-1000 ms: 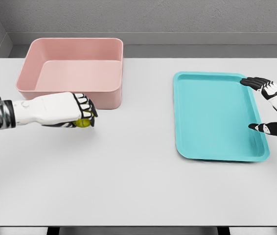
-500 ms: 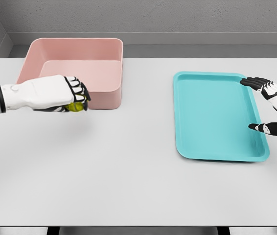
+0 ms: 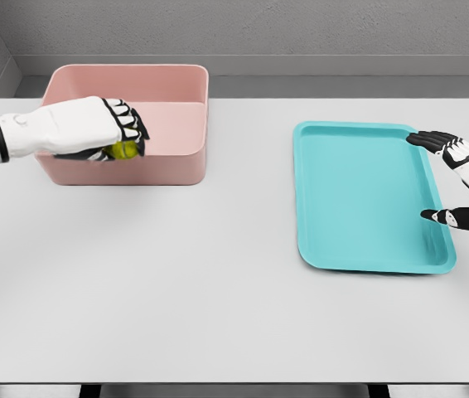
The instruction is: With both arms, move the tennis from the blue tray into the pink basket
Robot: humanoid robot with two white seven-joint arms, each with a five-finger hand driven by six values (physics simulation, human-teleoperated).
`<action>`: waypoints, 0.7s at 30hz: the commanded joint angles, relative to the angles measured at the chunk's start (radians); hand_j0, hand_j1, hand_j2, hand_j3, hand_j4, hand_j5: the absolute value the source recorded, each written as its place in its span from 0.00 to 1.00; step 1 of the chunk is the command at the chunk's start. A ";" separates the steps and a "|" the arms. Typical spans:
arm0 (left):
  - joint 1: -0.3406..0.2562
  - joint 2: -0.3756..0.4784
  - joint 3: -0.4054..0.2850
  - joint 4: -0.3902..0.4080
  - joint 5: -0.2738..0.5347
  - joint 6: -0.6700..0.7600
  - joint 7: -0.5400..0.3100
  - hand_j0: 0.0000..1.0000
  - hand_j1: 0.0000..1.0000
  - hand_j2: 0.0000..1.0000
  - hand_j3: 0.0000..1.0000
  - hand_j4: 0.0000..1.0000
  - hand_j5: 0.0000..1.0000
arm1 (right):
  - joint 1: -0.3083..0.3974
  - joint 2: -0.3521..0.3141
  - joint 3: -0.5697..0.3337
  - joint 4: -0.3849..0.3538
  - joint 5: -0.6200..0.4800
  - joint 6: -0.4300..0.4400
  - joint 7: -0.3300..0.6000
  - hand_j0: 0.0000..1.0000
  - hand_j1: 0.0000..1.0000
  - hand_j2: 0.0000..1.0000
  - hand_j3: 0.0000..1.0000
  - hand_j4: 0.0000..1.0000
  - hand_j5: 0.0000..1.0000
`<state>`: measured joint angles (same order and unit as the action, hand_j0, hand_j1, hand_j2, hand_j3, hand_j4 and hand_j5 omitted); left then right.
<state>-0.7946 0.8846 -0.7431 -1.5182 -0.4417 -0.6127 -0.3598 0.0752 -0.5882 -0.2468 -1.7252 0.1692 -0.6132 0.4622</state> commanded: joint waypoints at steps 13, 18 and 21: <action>-0.083 -0.122 -0.007 0.201 0.000 0.002 -0.033 0.46 0.46 0.46 0.46 0.46 0.46 | 0.000 -0.001 0.000 -0.001 -0.008 0.002 0.000 1.00 1.00 1.00 1.00 1.00 1.00; -0.118 -0.168 -0.009 0.289 -0.003 0.002 -0.045 0.47 0.47 0.47 0.47 0.47 0.47 | 0.000 -0.001 0.000 -0.001 -0.008 0.002 0.000 1.00 1.00 1.00 1.00 1.00 1.00; -0.135 -0.180 -0.009 0.328 -0.005 0.002 -0.045 0.47 0.47 0.47 0.47 0.47 0.47 | 0.000 -0.001 0.000 -0.001 -0.008 0.002 0.000 1.00 1.00 1.00 1.00 1.00 1.00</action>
<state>-0.9327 0.7179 -0.7526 -1.2193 -0.4510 -0.6130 -0.4039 0.0752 -0.5882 -0.2468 -1.7253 0.1689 -0.6132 0.4619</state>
